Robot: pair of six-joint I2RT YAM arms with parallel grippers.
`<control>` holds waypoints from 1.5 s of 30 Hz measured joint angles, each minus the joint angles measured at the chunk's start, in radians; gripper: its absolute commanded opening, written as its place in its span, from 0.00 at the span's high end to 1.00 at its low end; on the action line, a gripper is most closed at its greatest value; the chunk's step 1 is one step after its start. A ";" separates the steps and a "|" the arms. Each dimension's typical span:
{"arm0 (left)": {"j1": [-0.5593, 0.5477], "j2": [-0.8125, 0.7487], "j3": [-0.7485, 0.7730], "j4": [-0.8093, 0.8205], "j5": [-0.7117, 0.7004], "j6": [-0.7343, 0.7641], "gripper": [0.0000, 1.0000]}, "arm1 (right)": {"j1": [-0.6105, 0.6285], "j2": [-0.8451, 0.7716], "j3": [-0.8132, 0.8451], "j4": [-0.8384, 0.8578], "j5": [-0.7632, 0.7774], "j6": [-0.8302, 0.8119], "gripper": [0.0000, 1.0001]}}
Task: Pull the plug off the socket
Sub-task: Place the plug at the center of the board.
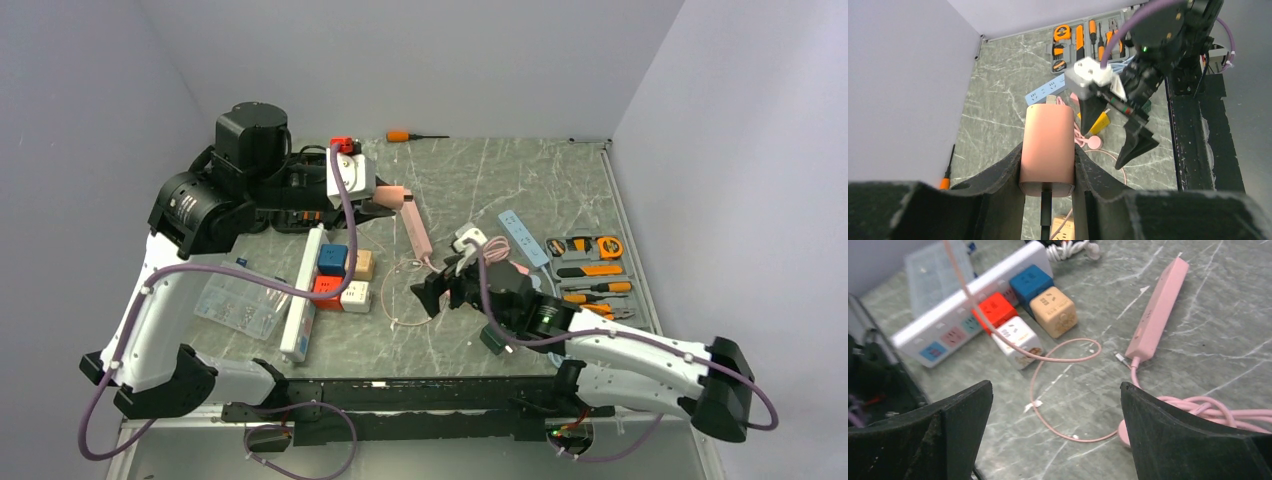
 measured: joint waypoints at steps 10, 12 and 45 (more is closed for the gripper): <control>-0.001 -0.018 -0.003 -0.002 0.004 0.001 0.88 | 0.018 0.306 -0.050 0.396 0.155 -0.311 0.28; -0.001 -0.021 -0.003 -0.002 0.003 0.001 0.88 | 0.021 0.391 -0.029 0.454 0.164 -0.360 0.58; -0.092 0.335 0.040 0.285 -0.073 -0.171 0.84 | -0.013 -0.226 0.132 -0.583 1.047 0.436 0.76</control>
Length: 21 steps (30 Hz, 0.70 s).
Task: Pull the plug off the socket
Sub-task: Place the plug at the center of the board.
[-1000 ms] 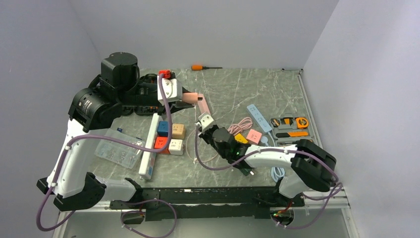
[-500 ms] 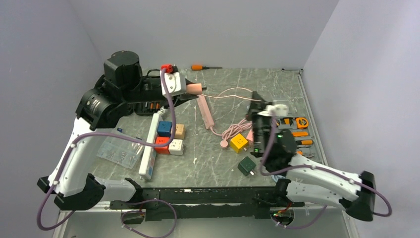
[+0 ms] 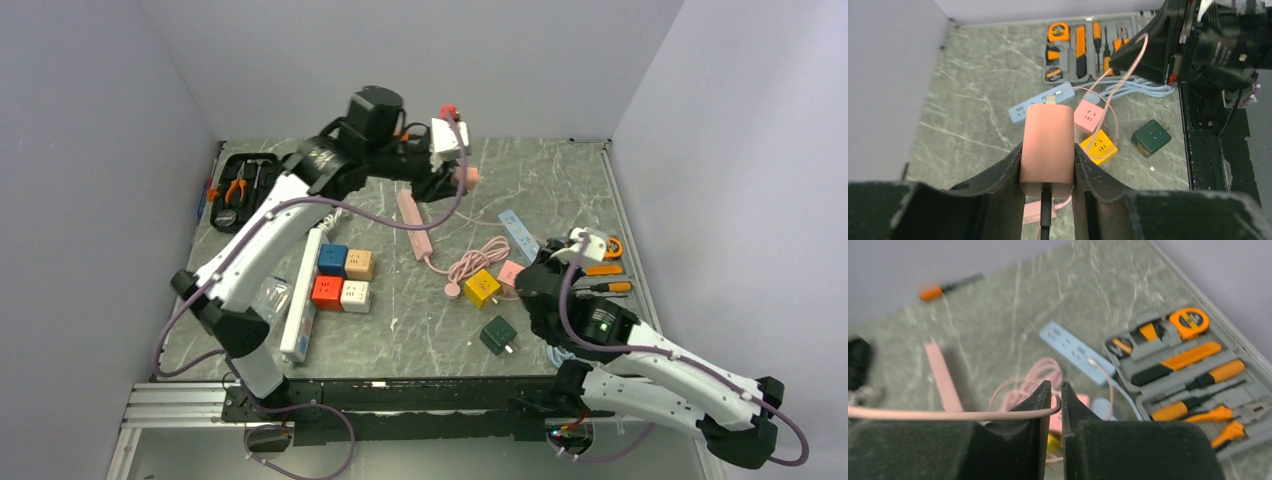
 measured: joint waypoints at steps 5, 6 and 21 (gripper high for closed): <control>-0.026 0.141 0.000 0.003 0.001 0.000 0.85 | 0.000 0.133 0.000 -0.362 -0.098 0.352 0.32; -0.030 0.179 0.000 0.003 0.001 0.000 0.85 | 0.000 0.158 0.000 -0.404 -0.115 0.396 0.30; -0.059 0.581 0.150 0.013 -0.003 -0.055 0.83 | 0.000 -0.086 -0.076 -0.511 -0.434 0.500 0.31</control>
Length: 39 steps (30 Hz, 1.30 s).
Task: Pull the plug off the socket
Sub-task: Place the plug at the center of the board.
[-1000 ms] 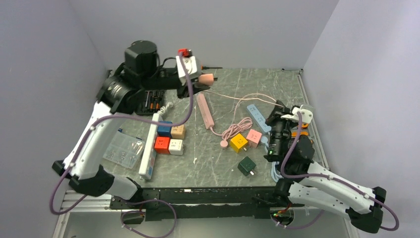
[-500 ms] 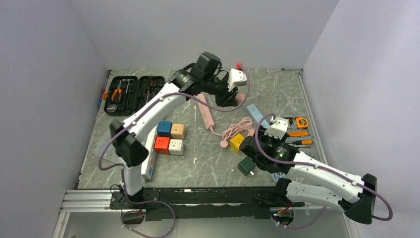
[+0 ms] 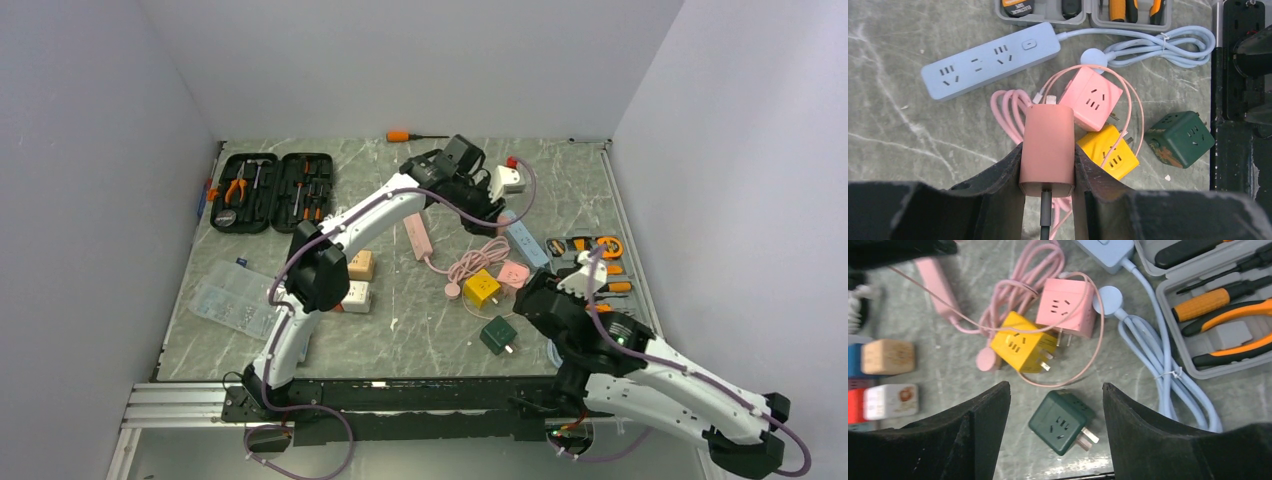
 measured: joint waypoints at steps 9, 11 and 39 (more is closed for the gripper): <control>-0.074 0.061 -0.018 0.049 0.000 -0.037 0.71 | 0.000 -0.151 0.063 0.025 0.015 -0.056 0.33; -0.086 0.095 -0.018 0.056 -0.002 -0.049 0.58 | 0.000 -0.133 0.095 0.031 0.029 -0.079 0.32; 0.126 -0.333 -0.101 -0.178 -0.188 -0.098 0.01 | -0.063 0.197 0.386 0.342 -0.087 -0.559 0.00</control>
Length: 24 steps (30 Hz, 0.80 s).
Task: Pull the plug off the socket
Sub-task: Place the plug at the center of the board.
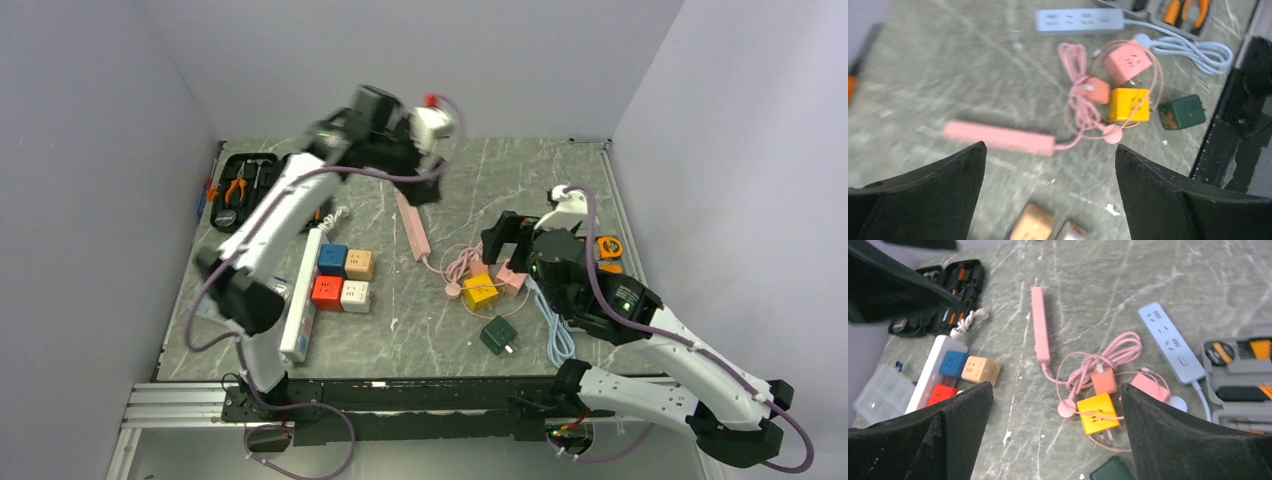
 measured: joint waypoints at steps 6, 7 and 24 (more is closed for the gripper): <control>0.301 -0.271 -0.042 -0.107 -0.003 0.029 0.01 | -0.044 0.159 0.028 0.136 -0.181 -0.156 0.02; 0.347 -0.292 -0.047 -0.141 -0.005 0.046 0.01 | -0.046 0.219 0.055 0.153 -0.205 -0.185 0.02; 0.651 -0.710 -1.010 -0.264 -0.021 0.270 0.01 | -0.046 0.578 0.150 0.297 -0.354 -0.356 0.03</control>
